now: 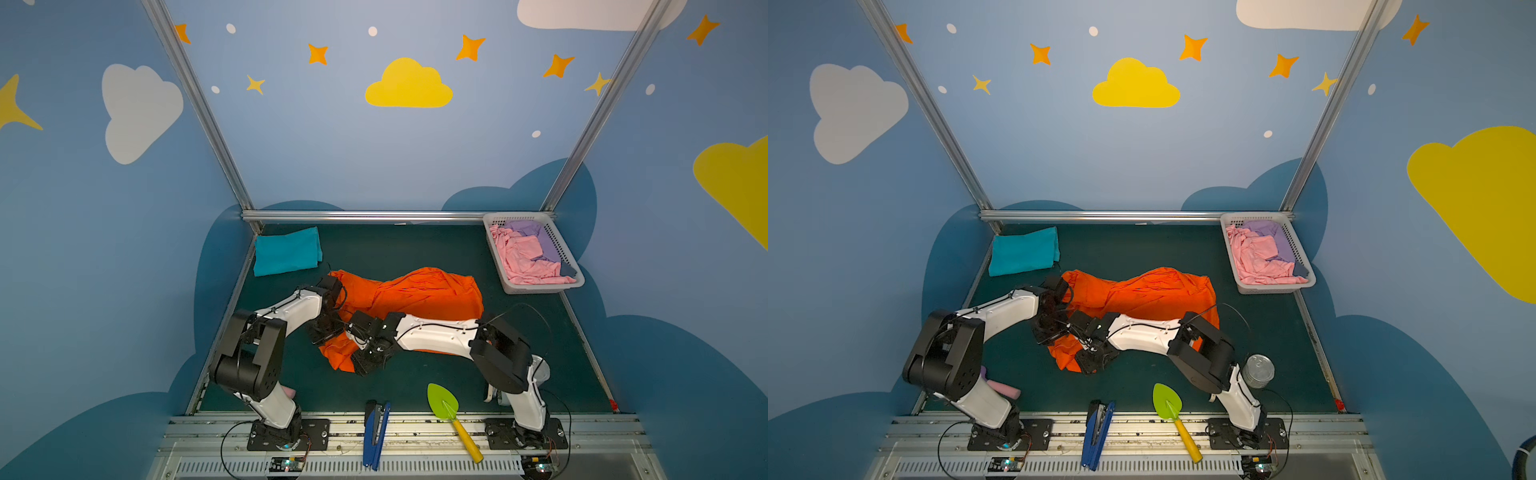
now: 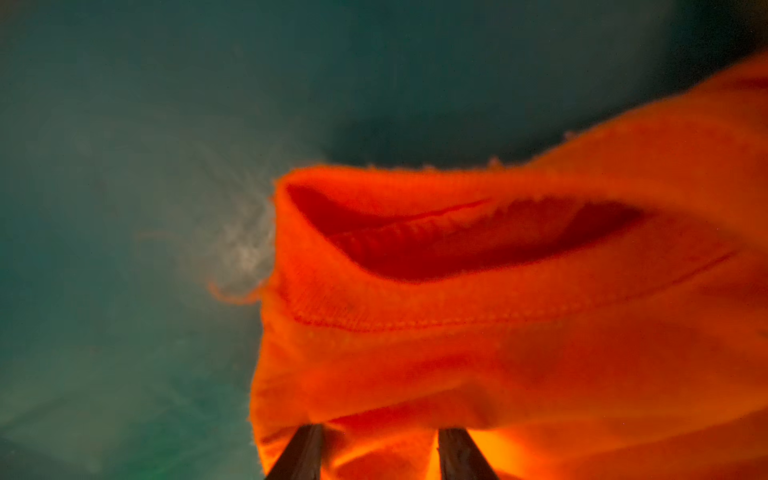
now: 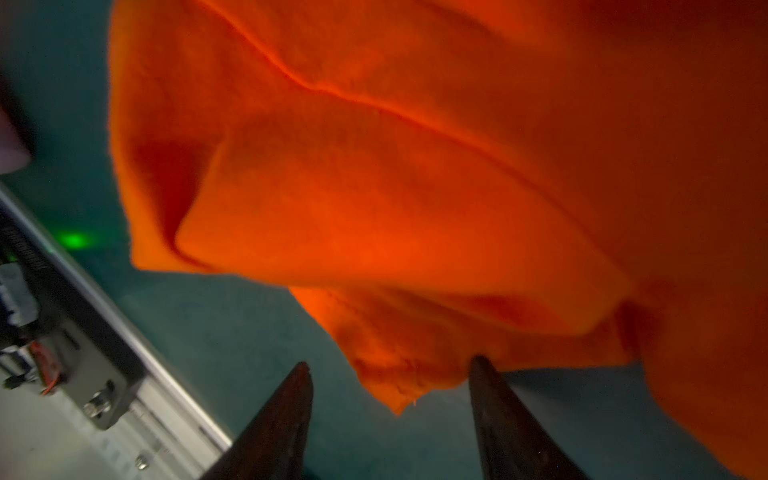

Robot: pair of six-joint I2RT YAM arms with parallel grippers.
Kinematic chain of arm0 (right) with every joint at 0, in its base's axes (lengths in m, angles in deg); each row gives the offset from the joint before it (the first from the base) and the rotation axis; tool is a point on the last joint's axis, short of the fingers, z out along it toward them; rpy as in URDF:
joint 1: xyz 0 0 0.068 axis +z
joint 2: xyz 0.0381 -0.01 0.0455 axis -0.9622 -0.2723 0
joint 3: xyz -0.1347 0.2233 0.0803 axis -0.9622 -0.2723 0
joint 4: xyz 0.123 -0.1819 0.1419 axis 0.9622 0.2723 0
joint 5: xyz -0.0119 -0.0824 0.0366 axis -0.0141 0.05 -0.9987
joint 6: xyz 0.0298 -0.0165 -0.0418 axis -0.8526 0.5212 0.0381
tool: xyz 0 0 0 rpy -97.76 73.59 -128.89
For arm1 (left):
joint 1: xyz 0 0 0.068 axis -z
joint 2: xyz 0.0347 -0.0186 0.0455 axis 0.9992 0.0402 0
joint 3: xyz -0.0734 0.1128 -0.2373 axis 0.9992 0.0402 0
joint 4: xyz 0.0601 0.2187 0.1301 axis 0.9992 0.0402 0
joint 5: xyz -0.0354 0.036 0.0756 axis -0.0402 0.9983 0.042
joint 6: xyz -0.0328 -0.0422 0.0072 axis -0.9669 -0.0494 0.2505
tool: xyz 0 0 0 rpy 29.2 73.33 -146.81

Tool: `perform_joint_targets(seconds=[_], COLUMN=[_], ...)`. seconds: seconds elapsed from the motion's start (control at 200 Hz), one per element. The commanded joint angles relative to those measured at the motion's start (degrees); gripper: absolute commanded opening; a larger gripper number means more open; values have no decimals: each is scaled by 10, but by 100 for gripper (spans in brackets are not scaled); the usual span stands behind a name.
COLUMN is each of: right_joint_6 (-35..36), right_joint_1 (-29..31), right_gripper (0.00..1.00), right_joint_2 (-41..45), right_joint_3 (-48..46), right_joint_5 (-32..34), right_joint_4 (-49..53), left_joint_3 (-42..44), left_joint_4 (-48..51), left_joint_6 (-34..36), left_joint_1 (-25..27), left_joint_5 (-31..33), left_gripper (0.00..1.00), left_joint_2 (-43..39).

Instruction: Fold and stack the t-shirts

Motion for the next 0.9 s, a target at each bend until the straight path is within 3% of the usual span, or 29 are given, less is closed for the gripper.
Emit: perform_joint_targets(seconds=[0.0, 0.03, 0.085, 0.255, 0.406, 0.626, 0.776, 0.891], right_joint_6=[0, -1, 2, 26, 53, 72, 75, 86], right_joint_1=[1, 2, 2, -8, -37, -55, -56, -68], right_gripper=[34, 14, 0, 0, 0, 0, 31, 42], right_joint_2=[-23, -24, -18, 61, 151, 182, 175, 188], right_joint_3=[29, 31, 30, -18, -98, -145, -127, -99], right_joint_5=[45, 49, 47, 25, -58, -82, -63, -18], right_joint_4=[28, 30, 35, 91, 149, 194, 195, 211], left_joint_3=[-4, -6, -8, -12, -21, -50, -62, -57], left_joint_4=[-20, -20, -21, -32, -38, -29, -11, 14], left_joint_6=[0, 1, 3, 3, 1, 4, 11, 13], left_joint_1=[-10, -12, -16, -34, -45, -46, -46, -42], left_joint_5=[20, 21, 22, 22, 29, 61, 67, 78], left_gripper=[44, 44, 42, 39, 38, 36, 36, 38], left_joint_2=[27, 30, 37, 51, 64, 85, 84, 51])
